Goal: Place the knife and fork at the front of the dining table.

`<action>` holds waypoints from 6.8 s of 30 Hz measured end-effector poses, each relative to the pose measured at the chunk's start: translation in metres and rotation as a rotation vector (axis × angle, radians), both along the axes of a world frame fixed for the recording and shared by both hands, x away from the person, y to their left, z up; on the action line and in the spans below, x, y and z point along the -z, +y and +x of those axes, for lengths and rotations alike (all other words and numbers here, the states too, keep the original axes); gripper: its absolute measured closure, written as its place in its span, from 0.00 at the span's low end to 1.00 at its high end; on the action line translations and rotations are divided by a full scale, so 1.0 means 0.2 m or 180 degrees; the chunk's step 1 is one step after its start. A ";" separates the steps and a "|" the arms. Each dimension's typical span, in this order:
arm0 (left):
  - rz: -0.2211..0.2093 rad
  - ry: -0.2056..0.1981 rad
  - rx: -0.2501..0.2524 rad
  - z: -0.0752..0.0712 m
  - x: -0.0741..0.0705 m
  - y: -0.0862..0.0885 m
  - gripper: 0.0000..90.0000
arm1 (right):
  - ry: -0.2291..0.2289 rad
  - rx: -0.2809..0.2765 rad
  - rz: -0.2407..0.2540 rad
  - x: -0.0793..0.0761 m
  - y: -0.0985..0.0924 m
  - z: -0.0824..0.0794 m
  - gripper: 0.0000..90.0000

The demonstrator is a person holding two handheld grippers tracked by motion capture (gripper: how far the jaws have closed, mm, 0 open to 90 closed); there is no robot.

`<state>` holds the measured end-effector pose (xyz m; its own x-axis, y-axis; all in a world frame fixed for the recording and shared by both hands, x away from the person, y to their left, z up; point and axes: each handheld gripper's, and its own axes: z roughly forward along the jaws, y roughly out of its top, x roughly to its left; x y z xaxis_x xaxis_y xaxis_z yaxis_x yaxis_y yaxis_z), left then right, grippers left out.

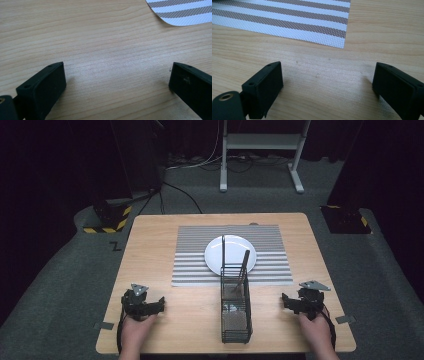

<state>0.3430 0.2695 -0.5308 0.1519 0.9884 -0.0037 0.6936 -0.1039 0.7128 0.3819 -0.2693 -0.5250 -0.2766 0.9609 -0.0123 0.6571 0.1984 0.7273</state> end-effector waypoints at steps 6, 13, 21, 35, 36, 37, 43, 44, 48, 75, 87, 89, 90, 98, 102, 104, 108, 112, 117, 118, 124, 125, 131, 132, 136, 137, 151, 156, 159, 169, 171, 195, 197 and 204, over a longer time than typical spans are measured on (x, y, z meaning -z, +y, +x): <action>0.0000 0.0004 -0.0002 0.00 0.00 0.00 0.01 | -0.0003 -0.0072 0.0005 0.00 0.00 -0.02 0.10; -0.0001 0.0002 0.0010 0.00 0.00 0.00 0.02 | -0.0007 -0.0108 0.0006 0.00 0.00 -0.01 0.10; 0.0066 -0.0101 0.0210 -0.03 -0.03 -0.03 0.02 | -0.0004 -0.0110 0.0005 0.00 0.00 -0.01 0.10; -0.0333 -0.0508 0.0473 -0.09 -0.15 -0.12 0.01 | -0.0005 -0.0120 0.0011 0.00 0.00 -0.01 0.10; -0.0305 -0.0548 0.0506 -0.10 -0.16 -0.14 0.01 | -0.0004 -0.0119 0.0011 0.00 0.00 -0.01 0.10; -0.0305 -0.0548 0.0506 -0.10 -0.16 -0.14 0.01 | -0.0004 -0.0119 0.0011 0.00 0.00 -0.01 0.10; -0.0302 -0.0775 0.0697 -0.12 -0.21 -0.21 0.01 | -0.0005 -0.0120 0.0011 0.00 0.00 -0.01 0.10; -0.0288 -0.0806 0.0724 -0.12 -0.23 -0.23 0.01 | -0.0005 -0.0121 0.0010 0.00 0.00 -0.01 0.10; -0.0298 -0.0875 0.0847 -0.13 -0.28 -0.32 0.01 | 0.0001 -0.0123 0.0006 0.00 0.01 -0.01 0.10; -0.0701 -0.1142 0.1347 0.03 -0.53 -0.63 0.04 | -0.0002 -0.0117 0.0002 0.00 0.01 -0.01 0.10; -0.0777 -0.1204 0.1400 0.16 -0.56 -0.78 0.17 | -0.0001 -0.0116 0.0002 0.00 0.01 -0.01 0.10; -0.0777 -0.1194 0.1389 0.17 -0.56 -0.79 0.19 | -0.0002 -0.0116 0.0002 0.00 0.01 -0.01 0.10; -0.0780 -0.1192 0.1376 0.18 -0.56 -0.79 0.20 | -0.0002 -0.0116 0.0001 0.00 0.01 -0.01 0.10; -0.0718 -0.1254 0.1369 0.23 -0.57 -0.88 0.38 | -0.0003 -0.0118 -0.0001 0.00 0.01 -0.01 0.10; -0.0770 -0.1299 0.1340 0.24 -0.56 -0.89 0.52 | -0.0008 -0.0138 0.0001 0.00 0.01 -0.01 0.10; -0.0792 -0.1316 0.1359 0.24 -0.56 -0.90 0.58 | -0.0007 -0.0155 0.0000 0.00 0.01 -0.01 0.11; -0.0751 -0.1306 0.1332 0.25 -0.55 -0.92 0.67 | -0.0007 -0.0158 0.0000 0.00 0.01 -0.01 0.10; -0.0719 -0.1322 0.1308 0.23 -0.54 -0.95 0.81 | -0.0004 -0.0160 -0.0003 0.00 0.01 -0.01 0.11; -0.0798 -0.1339 0.1240 0.21 -0.54 -0.96 0.88 | -0.0003 -0.0164 -0.0003 0.00 0.01 -0.01 0.11; -0.0831 -0.1342 0.1201 0.20 -0.54 -0.96 0.88 | -0.0004 -0.0167 -0.0003 0.00 0.01 -0.01 0.11; -0.0861 -0.1393 0.1133 0.16 -0.54 -0.99 0.90 | -0.0004 -0.0177 0.0002 0.00 0.01 -0.01 0.11; -0.0857 -0.1405 0.1125 0.15 -0.54 -0.99 0.90 | -0.0003 -0.0176 0.0001 0.00 0.01 -0.01 0.11; -0.0842 -0.1445 0.1079 0.12 -0.54 -0.99 0.90 | -0.0001 -0.0174 0.0003 0.00 0.01 -0.01 0.11; -0.0846 -0.1468 0.1080 0.11 -0.54 -1.00 0.90 | -0.0002 -0.0179 0.0001 0.00 0.01 -0.01 0.11; -0.0926 -0.1562 0.1105 0.09 -0.58 -0.99 0.90 | -0.0001 -0.0183 0.0000 0.00 0.01 -0.01 0.11; -0.0926 -0.1562 0.1105 0.09 -0.58 -0.99 0.90 | -0.0002 -0.0184 -0.0001 0.00 0.01 -0.01 0.11; -0.1123 -0.1935 0.1271 -0.01 -0.83 -0.96 0.90 | -0.0001 -0.0184 0.0002 0.00 0.01 -0.01 0.11; -0.1109 -0.2032 0.1303 -0.03 -0.90 -0.96 0.90 | -0.0003 -0.0191 0.0002 0.00 0.01 -0.01 0.11; -0.1117 -0.2108 0.1283 -0.05 -0.97 -0.93 0.90 | -0.0003 -0.0191 0.0004 0.00 0.01 -0.01 0.11; -0.1020 -0.2296 0.1154 -0.07 -1.11 -0.79 0.91 | -0.0004 -0.0191 0.0005 0.00 0.01 -0.01 0.11; -0.0985 -0.2302 0.1136 -0.07 -1.11 -0.78 0.91 | -0.0003 -0.0191 0.0005 0.00 0.01 -0.01 0.11; -0.0855 -0.1456 0.0640 0.27 -0.68 -0.54 0.91 | -0.0004 -0.0197 0.0004 0.00 0.01 -0.01 0.11; -0.0839 -0.1407 0.0612 0.30 -0.64 -0.53 0.91 | -0.0005 -0.0196 0.0002 0.00 0.01 -0.01 0.11; -0.0876 -0.1286 0.0559 0.37 -0.56 -0.50 0.91 | -0.0004 -0.0196 0.0000 0.00 0.01 -0.01 0.11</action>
